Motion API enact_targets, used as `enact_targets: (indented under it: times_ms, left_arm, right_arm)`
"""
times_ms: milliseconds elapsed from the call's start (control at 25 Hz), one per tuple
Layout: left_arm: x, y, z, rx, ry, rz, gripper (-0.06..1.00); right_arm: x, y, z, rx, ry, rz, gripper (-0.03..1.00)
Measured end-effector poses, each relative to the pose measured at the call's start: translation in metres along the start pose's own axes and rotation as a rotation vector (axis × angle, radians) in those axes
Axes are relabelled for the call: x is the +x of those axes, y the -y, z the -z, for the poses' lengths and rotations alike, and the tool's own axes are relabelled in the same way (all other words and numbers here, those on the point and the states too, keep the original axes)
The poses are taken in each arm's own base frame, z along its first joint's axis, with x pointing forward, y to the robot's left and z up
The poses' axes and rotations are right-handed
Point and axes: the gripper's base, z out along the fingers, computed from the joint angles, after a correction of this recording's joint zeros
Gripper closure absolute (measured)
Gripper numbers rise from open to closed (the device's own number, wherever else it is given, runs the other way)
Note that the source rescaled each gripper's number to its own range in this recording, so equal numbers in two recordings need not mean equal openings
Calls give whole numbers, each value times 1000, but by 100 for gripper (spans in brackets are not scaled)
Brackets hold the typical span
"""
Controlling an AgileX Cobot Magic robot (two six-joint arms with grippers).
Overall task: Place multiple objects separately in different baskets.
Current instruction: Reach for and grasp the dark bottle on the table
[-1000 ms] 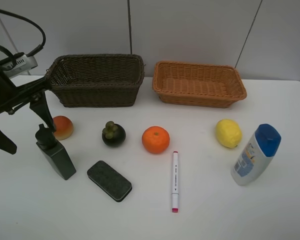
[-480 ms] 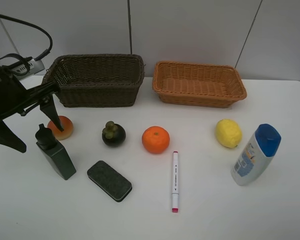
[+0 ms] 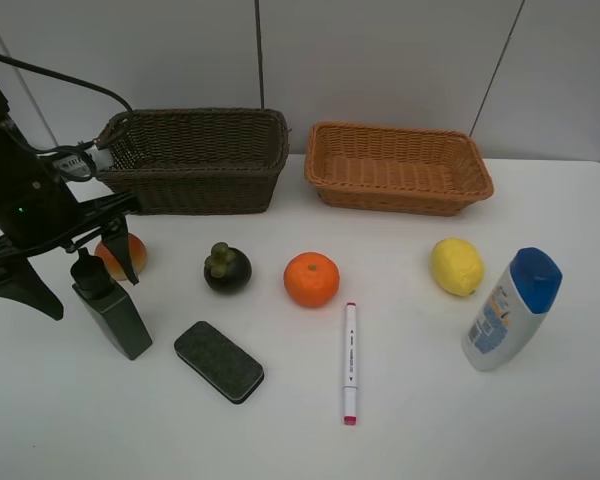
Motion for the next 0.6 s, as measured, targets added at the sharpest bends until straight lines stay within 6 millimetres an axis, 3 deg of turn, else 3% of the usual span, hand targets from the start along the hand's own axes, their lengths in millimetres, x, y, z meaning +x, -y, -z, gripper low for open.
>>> enact_targets:
  times_ms: [200,440,600]
  left_arm:
    - [-4,0,-6,-13,8,4,13]
    - [-8,7,-31,-62,-29,-21,13]
    - [-8,11,-32,-54,-12,-36,13]
  right_arm:
    - [0,0,0,0,0,0,-3]
    - [0,0,0,0,0,0,-3]
    - [0,0,0,0,0,0,-3]
